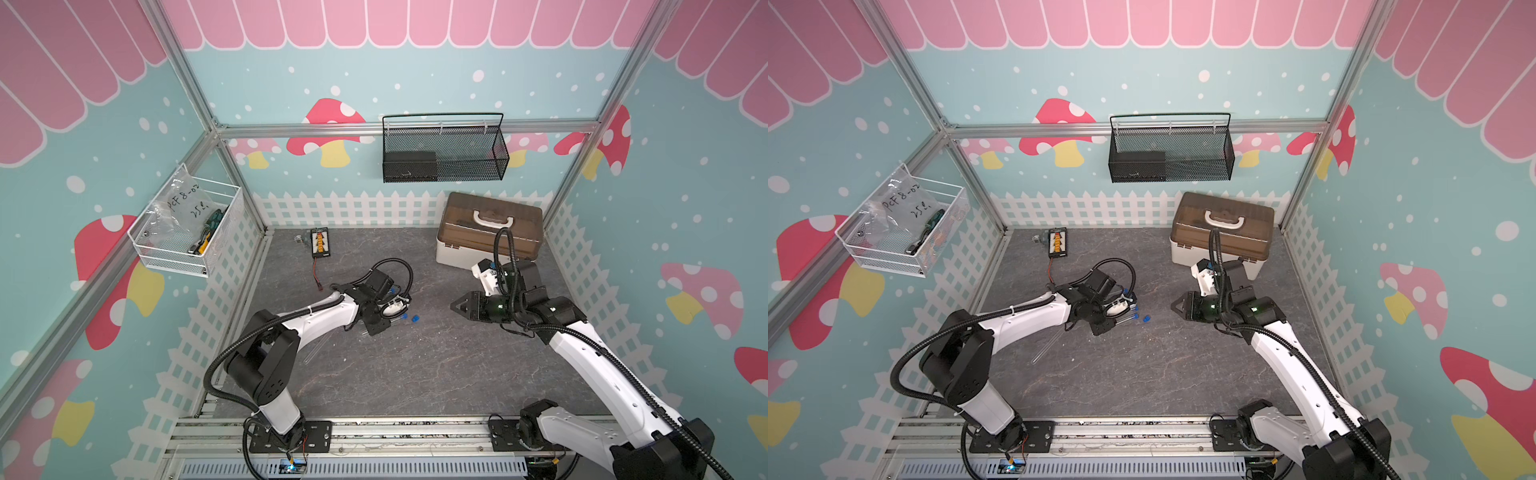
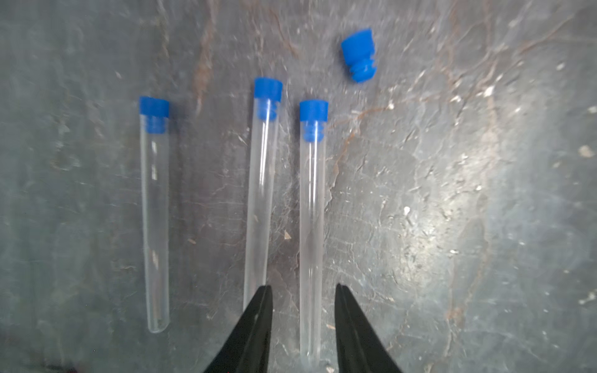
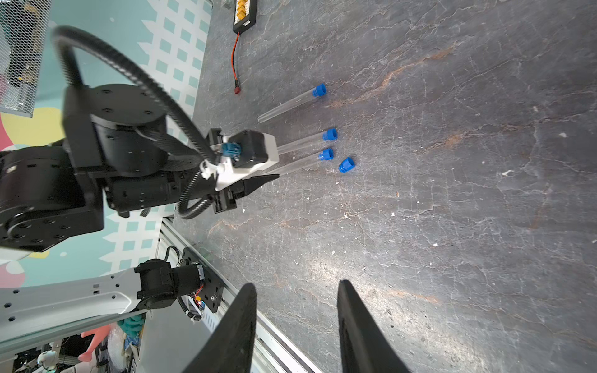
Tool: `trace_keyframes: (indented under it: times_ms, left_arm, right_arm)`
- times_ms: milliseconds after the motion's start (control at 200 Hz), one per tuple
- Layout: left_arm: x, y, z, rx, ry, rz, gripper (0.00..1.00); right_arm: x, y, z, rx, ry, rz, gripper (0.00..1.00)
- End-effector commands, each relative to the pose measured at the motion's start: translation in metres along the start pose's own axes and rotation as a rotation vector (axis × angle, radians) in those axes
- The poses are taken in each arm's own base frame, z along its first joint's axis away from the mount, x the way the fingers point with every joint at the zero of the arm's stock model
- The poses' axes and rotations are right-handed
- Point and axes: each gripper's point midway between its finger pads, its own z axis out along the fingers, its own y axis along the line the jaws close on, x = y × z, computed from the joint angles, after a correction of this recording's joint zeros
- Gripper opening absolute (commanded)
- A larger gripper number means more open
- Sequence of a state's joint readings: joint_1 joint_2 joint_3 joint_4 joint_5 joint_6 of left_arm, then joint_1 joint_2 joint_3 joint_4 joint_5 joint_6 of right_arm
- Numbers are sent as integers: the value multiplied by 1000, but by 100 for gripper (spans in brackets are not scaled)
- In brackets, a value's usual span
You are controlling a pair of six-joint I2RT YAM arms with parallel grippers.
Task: Insert stoppers into test tubes
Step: Place the test tube at the center of the board, then pick up the test tube at the center of the board.
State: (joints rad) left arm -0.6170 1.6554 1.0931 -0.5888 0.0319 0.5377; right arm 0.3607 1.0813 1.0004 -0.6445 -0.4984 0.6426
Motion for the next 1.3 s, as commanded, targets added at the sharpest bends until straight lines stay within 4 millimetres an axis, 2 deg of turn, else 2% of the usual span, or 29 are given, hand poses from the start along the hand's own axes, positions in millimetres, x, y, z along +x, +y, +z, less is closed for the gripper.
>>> trace_keyframes:
  times_ms: [0,100,190,365,490,515,605,700,900,1056,1296]
  left_arm:
    - [-13,1,-27,3,-124,-96,39]
    - [13,21,-38,-94,-98,-289,38]
    - [44,24,-48,-164,-66,-419,38]
    - [105,29,-57,-272,42,-559,43]
    - [123,37,-60,-288,85,-563,47]
    - [130,43,-61,-295,96,-588,47]
    - [141,46,-57,-256,141,-611,49]
    - [152,40,-52,-197,199,-604,50]
    - [159,33,-42,-126,246,-593,52]
    - [174,37,-30,-142,339,-601,52]
    - [179,33,-23,-103,374,-608,50]
  right_arm:
    - [8,-2,-1,-1,18,-7,40]
    - [8,-3,-3,4,13,-16,40]
    - [9,-5,-3,10,8,-18,41]
    - [13,-5,1,-5,23,-19,41]
    - [12,-6,1,0,20,-24,41]
    - [12,-6,1,0,20,-25,41]
    - [13,-7,1,1,21,-22,41]
    - [15,-7,0,3,19,-23,41]
    - [15,-7,0,1,21,-30,41]
    - [16,-7,0,-1,25,-34,41]
    - [16,-7,0,2,25,-37,41]
